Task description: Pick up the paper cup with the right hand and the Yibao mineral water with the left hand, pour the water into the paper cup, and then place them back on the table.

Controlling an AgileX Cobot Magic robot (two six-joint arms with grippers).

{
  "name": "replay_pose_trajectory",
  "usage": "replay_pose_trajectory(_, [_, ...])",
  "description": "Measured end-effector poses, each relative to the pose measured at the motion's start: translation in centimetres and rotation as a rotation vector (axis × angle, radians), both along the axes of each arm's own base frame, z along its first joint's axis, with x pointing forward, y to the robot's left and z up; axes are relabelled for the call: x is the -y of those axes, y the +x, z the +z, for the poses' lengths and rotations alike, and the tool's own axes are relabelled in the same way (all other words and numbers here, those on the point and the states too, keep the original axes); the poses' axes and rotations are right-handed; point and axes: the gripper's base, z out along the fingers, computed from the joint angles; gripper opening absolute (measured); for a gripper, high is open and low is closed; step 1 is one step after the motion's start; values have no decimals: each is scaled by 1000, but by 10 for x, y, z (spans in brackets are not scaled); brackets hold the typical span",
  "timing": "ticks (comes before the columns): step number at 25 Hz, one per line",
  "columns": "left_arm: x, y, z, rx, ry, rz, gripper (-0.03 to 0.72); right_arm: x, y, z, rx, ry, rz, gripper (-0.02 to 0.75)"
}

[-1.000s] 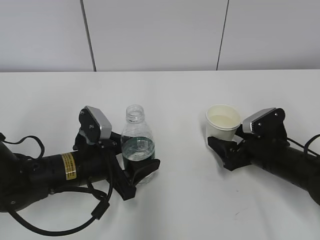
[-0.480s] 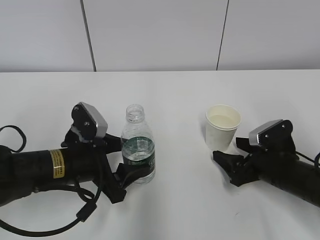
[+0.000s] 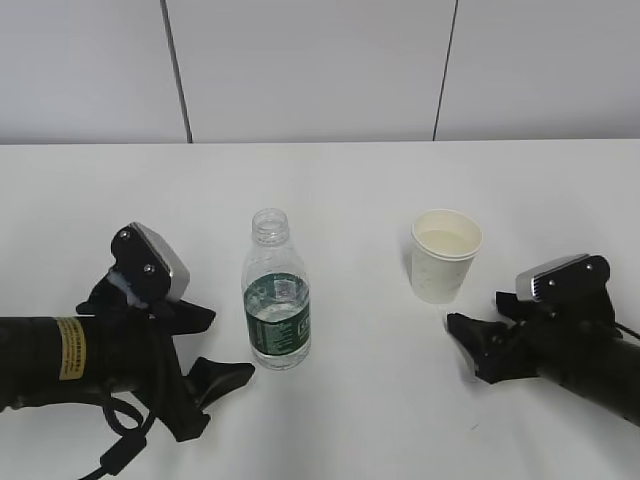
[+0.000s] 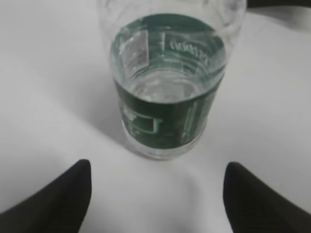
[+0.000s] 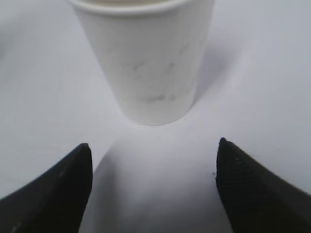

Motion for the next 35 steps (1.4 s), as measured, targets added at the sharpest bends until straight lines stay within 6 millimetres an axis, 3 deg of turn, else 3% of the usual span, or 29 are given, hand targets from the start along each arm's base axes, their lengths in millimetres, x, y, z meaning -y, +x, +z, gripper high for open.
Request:
replay_pose_trajectory(6, [-32, 15, 3, -10, 1, 176, 508, 13, 3, 9, 25, -4, -163, 605])
replay_pose_trajectory(13, [-97, 42, 11, 39, -109, 518, 501, 33, 7, 12, 51, -56, -366, 596])
replay_pose_trajectory(16, [-114, 48, 15, 67, -150, 612, 501, 35, 12, 14, 67, -51, -405, 596])
replay_pose_trajectory(20, [-121, 61, 19, 41, -118, 673, 501, 38, 26, 23, 79, -4, -454, 596])
replay_pose_trajectory(25, [-131, 89, 30, -34, 9, 751, 501, 37, 47, 50, -2, 8, -469, 595])
replay_pose_trajectory(30, [-140, 111, 47, -143, 156, 852, 497, 46, 68, 95, -141, 14, -497, 595])
replay_pose_trajectory(35, [-136, 129, 77, -241, 305, 923, 489, 56, 84, 132, -370, -20, -495, 595])
